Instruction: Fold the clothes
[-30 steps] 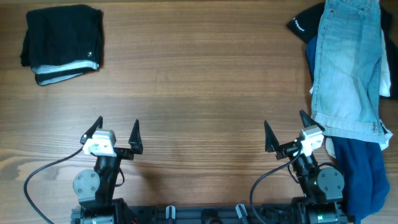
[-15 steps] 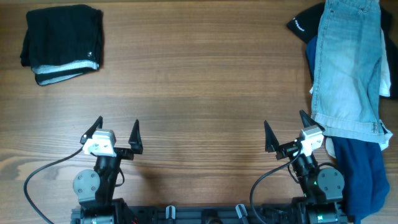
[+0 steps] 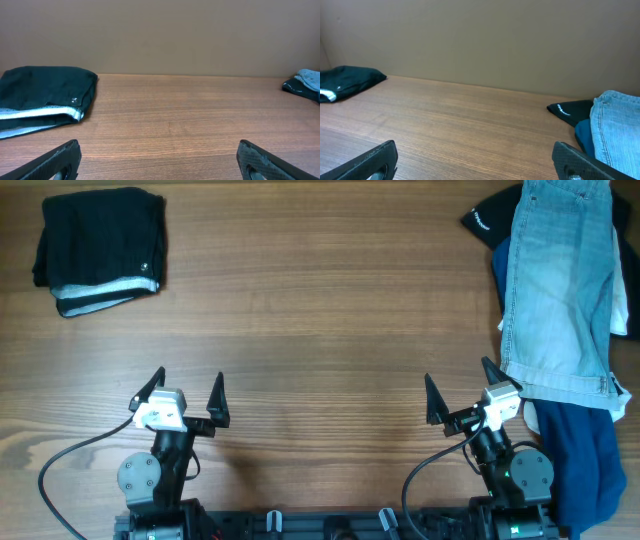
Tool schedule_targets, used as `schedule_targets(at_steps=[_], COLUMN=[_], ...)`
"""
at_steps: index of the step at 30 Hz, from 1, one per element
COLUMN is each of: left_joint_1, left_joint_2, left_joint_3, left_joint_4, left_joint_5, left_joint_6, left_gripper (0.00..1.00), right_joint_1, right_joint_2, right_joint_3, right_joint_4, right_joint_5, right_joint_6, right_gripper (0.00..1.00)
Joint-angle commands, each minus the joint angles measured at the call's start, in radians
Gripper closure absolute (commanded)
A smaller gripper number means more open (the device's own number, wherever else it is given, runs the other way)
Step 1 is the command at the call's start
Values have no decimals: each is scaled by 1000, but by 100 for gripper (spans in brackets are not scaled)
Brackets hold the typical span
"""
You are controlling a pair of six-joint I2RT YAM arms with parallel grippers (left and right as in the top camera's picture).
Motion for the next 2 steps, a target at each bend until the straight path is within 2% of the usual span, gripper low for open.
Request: schedule_targets(at_steps=[1,2], left_joint_1=[8,8], left_joint_2=[-11,-11], left_joint_3=[-8,-8], left_joint_4=[0,0], left_joint_5=[-9,-10], left_joint_6=[-10,-10], left_gripper=[0,0], right_joint_1=[4,4], right_joint_2=[-8,-8], right_joint_3=[-3,-3], right_joint_4=[3,3], right_joint_5=[5,6], right_joint_6=[-10,-10], right_gripper=[0,0])
